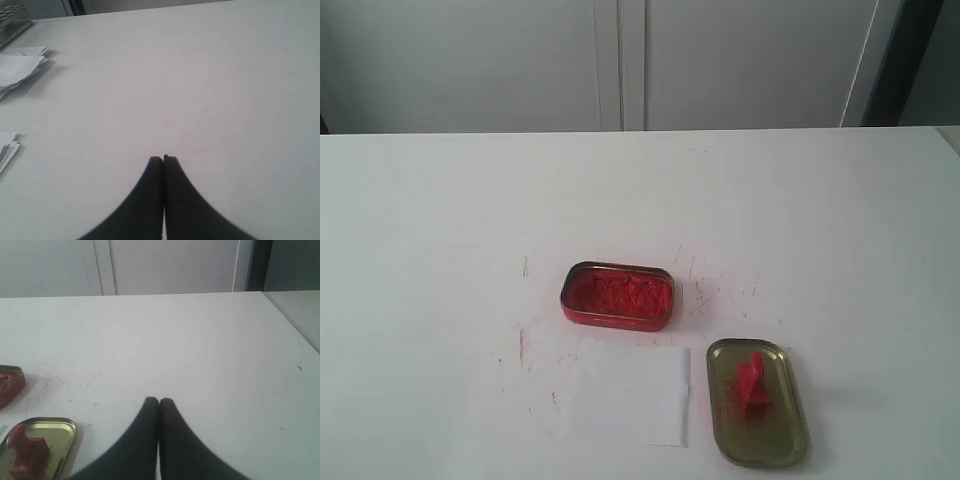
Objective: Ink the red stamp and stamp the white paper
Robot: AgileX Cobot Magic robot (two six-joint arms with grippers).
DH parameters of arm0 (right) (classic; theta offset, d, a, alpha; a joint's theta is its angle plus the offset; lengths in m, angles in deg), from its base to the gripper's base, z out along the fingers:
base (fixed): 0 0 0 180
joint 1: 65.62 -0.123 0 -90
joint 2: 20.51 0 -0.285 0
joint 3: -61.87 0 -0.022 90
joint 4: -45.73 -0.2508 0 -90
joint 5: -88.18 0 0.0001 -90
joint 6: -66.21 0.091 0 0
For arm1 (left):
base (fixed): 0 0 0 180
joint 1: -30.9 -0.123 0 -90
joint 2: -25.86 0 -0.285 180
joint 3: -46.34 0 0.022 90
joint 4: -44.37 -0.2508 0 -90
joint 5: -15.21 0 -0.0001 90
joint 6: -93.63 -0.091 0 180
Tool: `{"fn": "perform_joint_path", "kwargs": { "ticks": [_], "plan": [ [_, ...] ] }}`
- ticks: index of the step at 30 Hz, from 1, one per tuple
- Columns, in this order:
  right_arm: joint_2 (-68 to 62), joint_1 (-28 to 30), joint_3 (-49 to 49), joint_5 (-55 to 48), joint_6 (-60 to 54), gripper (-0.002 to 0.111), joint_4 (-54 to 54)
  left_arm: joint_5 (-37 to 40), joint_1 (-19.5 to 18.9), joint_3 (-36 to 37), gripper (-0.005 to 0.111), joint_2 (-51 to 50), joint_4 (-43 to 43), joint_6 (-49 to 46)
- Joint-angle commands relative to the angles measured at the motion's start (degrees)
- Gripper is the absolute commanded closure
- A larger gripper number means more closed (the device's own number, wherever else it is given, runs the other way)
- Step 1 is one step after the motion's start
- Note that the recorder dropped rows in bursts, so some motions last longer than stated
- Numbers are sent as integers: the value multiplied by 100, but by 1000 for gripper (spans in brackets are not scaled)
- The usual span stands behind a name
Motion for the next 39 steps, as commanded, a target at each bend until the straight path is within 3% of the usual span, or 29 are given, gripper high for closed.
{"fn": "perform_joint_path", "kwargs": {
  "ticks": [1, 19, 28, 39],
  "plan": [
    [29, 28, -32, 67, 26, 108, 14, -17, 2, 15, 107, 2, 2, 22],
    [29, 28, -32, 140, 27, 108, 14, -17, 2, 15, 107, 2, 2, 22],
    [29, 28, -32, 1333, 12, 108, 14, -17, 2, 15, 107, 2, 2, 22],
    [29, 28, -32, 1578, -972, 108, 14, -17, 2, 15, 107, 2, 2, 22]
  ]
}}
